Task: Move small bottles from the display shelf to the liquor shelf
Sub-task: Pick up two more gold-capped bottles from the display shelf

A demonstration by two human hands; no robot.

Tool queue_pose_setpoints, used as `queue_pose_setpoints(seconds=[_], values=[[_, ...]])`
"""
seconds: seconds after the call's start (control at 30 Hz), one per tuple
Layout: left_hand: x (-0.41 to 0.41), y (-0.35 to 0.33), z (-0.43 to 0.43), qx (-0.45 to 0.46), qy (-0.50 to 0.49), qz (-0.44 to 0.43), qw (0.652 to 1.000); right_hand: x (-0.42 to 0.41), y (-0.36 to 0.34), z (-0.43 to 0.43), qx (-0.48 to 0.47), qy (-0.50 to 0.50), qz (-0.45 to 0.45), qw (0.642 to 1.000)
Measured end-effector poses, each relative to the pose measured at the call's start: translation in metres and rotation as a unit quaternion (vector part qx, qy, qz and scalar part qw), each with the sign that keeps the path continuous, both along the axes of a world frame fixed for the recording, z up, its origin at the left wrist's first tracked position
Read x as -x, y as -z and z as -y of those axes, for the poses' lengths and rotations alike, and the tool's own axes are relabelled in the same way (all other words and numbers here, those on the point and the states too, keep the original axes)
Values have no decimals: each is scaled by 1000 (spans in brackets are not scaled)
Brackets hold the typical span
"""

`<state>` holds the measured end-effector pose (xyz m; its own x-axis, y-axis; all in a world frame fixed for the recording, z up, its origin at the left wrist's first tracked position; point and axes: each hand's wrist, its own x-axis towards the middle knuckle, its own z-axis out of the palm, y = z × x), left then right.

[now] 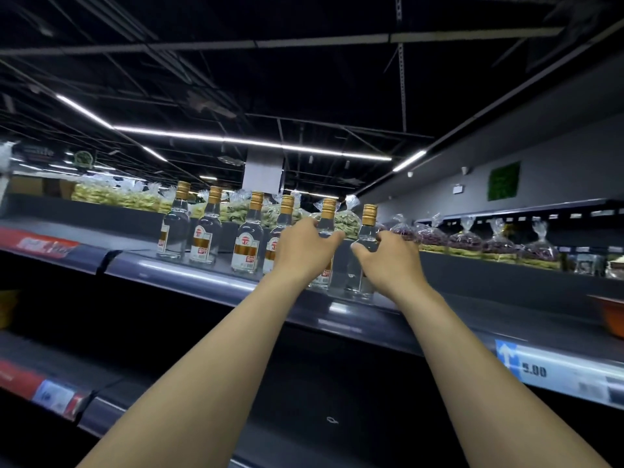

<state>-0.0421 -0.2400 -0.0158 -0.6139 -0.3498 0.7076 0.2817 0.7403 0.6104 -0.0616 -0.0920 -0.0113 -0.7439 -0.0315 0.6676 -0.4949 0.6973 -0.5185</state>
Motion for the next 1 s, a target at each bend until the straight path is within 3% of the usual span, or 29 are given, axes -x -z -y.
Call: queue_pose_setpoints(seconds=[0.2,0.5,0.8,1.0], values=[[10,-2,4,-37,19,5,999,0,-6,0,29,-39,-2,999],[-13,-1,-7,-24,45,-78,996,-23,-8,-5,114,-49,-49,991],[-81,-23,-32,-30,147,-135,979,-108,-21,-41,123,66,-97,985],[-145,14,-80,-26,241,-135,961,-187,14,-81,105,159,-113,975]])
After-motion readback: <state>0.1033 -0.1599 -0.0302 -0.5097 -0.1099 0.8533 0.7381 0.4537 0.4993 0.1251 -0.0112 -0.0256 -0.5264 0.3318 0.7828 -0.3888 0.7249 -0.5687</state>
